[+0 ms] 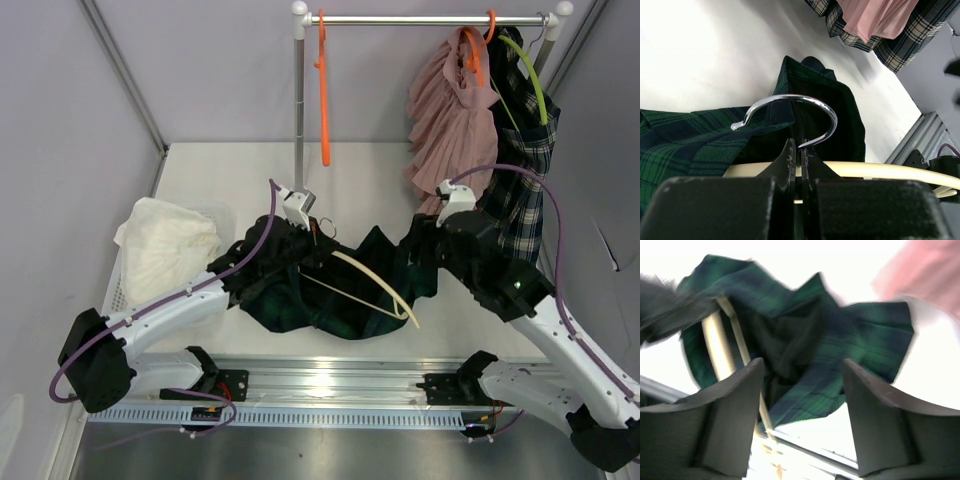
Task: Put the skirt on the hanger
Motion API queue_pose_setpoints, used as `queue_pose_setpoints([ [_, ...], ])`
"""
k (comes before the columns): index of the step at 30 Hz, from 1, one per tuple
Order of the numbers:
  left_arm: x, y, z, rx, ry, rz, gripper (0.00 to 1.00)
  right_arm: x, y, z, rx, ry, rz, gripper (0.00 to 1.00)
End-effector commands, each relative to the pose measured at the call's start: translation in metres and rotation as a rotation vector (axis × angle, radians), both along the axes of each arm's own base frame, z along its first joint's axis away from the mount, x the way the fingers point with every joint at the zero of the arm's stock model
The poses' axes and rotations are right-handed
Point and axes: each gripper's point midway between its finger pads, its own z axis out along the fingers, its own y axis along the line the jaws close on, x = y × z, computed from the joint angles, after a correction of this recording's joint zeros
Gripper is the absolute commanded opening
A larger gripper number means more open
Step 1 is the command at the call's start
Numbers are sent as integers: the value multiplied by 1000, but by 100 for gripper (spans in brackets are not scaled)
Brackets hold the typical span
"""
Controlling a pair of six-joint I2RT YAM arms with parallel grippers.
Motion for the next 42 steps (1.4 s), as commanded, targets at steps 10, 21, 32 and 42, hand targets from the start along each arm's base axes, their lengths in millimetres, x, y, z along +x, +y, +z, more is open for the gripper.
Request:
queue_pose_setpoints([
  [10, 7, -3, 17, -31, -53, 10, 0, 31, 14, -65, -29, 315, 24, 63],
  [21, 12, 1, 23, -2, -83, 26, 0, 18, 6, -119, -153, 418, -21, 57],
  [32, 22, 12, 25, 14, -97, 54, 0, 10, -13, -131, -184, 431, -75, 26],
  [42, 46, 35, 24, 25, -101, 173, 0, -7, -26, -125, -151, 430, -105, 6],
])
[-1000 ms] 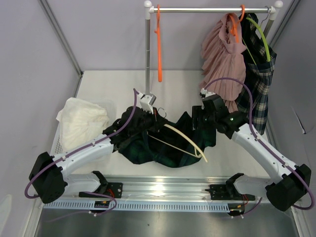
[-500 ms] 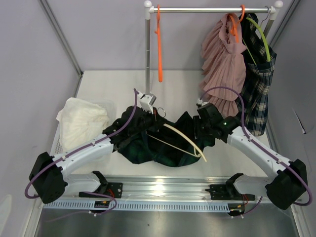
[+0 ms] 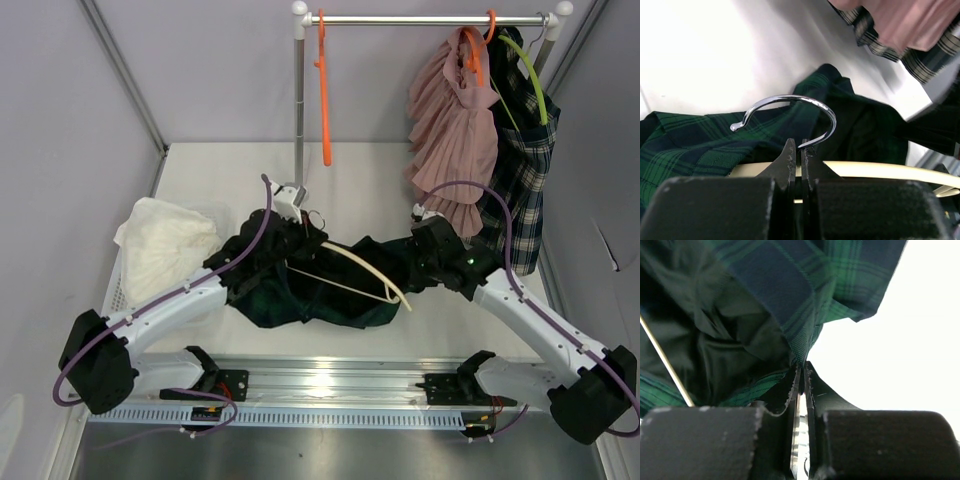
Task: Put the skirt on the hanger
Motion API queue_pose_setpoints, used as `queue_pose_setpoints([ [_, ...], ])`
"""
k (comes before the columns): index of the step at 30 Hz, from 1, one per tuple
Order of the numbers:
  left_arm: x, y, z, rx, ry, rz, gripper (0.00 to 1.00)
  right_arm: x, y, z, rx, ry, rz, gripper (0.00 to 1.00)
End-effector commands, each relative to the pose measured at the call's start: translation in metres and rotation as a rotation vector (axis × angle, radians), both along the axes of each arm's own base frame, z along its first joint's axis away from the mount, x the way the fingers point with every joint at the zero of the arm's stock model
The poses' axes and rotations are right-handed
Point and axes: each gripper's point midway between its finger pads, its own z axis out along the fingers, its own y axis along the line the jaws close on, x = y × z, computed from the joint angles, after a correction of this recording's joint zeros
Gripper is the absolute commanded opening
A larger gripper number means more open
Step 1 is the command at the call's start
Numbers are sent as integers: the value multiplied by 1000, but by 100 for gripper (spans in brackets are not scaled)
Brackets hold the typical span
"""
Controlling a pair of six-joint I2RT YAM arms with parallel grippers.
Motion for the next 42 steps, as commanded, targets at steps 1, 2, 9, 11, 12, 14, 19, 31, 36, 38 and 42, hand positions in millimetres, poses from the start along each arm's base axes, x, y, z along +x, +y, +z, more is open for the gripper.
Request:
queue_pose_setpoints([
  [1, 23, 12, 30, -25, -83, 90, 0, -5, -8, 5, 7, -9, -33, 6],
  [2, 24, 13, 29, -26, -84, 99, 0, -6, -9, 6, 7, -14, -37, 6],
  [9, 37, 26, 24, -9, -92, 204, 0, -11, -13, 14, 20, -27, -46, 4],
  [11, 41, 30, 25, -6, -98, 232, 0, -13, -14, 13, 17, -20, -48, 4],
  [12, 42, 31, 22, -1, -97, 241, 0, -13, -14, 13, 17, -18, -47, 4],
  [14, 44, 33, 20, 7, -99, 260, 0, -13, -13, 13, 23, -20, -50, 4],
  [19, 48, 43, 12, 26, -100, 313, 0, -11, -10, 16, 33, -20, -46, 3],
  [31, 46, 51, 1, 34, -103, 346, 0, -3, -8, 25, 18, -27, -54, 3],
  [36, 44, 50, -3, 35, -101, 349, 0, 1, -8, 32, 16, -38, -59, 2],
  [38, 43, 48, -2, 34, -107, 350, 0, 3, -8, 33, 15, -39, -62, 3],
  [42, 42, 47, -1, 51, -121, 353, 0, 5, -9, 36, 1, -38, -65, 2],
])
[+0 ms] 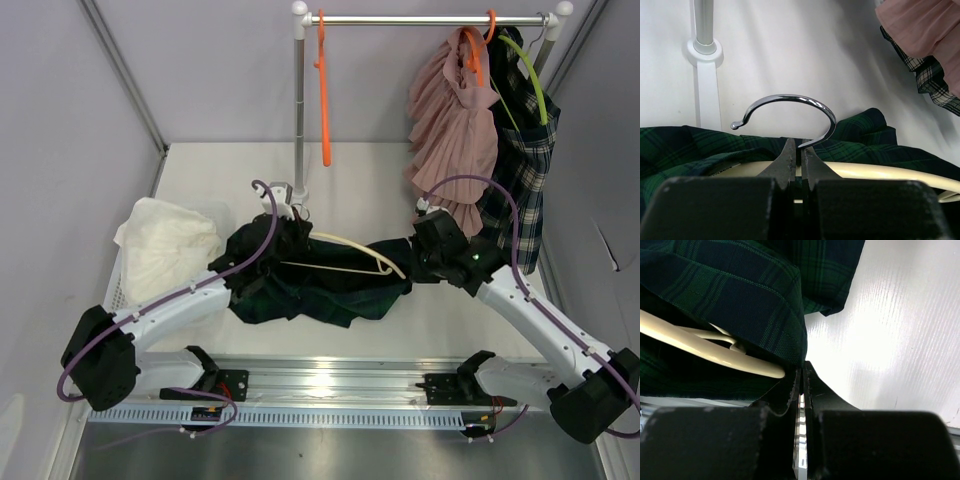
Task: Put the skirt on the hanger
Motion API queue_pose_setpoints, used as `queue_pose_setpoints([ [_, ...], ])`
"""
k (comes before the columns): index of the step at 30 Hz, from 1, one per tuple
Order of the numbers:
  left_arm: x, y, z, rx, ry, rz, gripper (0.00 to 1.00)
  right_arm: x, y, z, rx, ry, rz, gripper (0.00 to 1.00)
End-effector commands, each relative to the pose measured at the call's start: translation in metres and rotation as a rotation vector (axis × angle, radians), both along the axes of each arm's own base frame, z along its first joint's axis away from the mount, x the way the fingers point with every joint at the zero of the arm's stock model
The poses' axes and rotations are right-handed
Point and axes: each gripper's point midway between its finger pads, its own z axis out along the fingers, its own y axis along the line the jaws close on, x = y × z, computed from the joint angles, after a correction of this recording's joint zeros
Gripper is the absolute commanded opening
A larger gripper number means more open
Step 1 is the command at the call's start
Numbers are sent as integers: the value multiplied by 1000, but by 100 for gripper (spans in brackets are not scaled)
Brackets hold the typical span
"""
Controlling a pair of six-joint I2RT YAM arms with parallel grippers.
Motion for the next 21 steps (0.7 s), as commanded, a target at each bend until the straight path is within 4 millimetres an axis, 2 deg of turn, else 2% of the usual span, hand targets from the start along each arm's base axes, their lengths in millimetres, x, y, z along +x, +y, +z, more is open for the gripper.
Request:
queue_pose_setpoints([
  [1, 3, 8, 8, 10, -48, 51, 0, 9, -4, 18, -15, -40, -28, 2],
  [6, 0, 10, 15, 21, -74, 63, 0, 10, -3, 29, -19, -54, -25, 1],
  [13, -10, 4, 38, 26, -129, 55, 0, 9, 10, 53, -17, -99, 0, 0],
  [20, -23, -6, 62, 8, -169, 24, 0, 9, 20, 86, -7, -158, 4, 0],
  [21, -24, -7, 62, 9, -170, 21, 0, 10, 22, 98, 7, -181, 7, 0],
])
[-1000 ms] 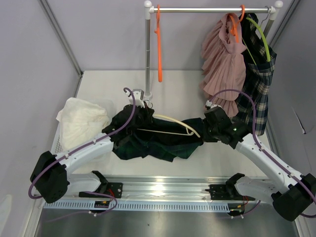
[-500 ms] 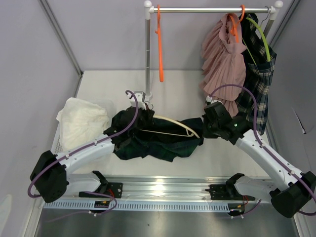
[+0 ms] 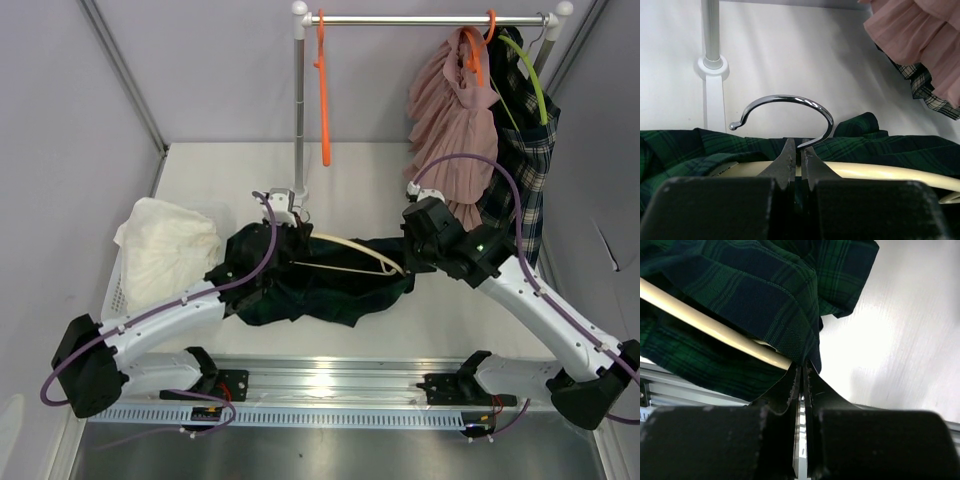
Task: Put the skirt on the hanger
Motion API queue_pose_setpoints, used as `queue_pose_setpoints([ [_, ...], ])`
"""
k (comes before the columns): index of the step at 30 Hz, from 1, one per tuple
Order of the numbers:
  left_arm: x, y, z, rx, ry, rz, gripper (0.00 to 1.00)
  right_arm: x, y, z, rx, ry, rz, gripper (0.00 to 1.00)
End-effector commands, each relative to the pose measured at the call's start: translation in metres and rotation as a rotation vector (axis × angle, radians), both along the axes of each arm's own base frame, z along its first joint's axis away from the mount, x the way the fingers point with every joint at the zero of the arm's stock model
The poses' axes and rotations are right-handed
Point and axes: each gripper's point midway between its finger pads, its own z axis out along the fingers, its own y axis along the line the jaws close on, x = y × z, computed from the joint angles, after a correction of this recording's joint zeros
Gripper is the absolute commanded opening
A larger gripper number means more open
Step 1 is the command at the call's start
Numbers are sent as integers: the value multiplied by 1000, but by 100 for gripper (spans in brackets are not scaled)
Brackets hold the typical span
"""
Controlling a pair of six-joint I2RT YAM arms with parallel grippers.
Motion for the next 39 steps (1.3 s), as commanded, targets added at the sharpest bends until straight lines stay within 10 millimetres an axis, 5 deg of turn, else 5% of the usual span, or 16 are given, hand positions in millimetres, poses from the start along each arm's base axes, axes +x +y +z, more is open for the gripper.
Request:
queue_pose_setpoints([
  [1, -4, -4, 42, -23, -88, -9, 0, 10, 3, 47, 55, -113, -41, 0],
  [10, -16, -12, 78, -26, -153, -30, 0, 7, 5, 107, 101, -210, -35, 0],
  [24, -55, -50, 135, -97, -226, -254, 0, 17, 19, 107, 56, -215, -32, 0],
  [32, -21, -24, 71, 45, -67, -88, 0, 12, 6, 112, 44, -234, -57, 0],
  [39, -5, -4, 38, 54, -8, -19, 0, 12, -10, 84, -5, -193, -102, 0],
])
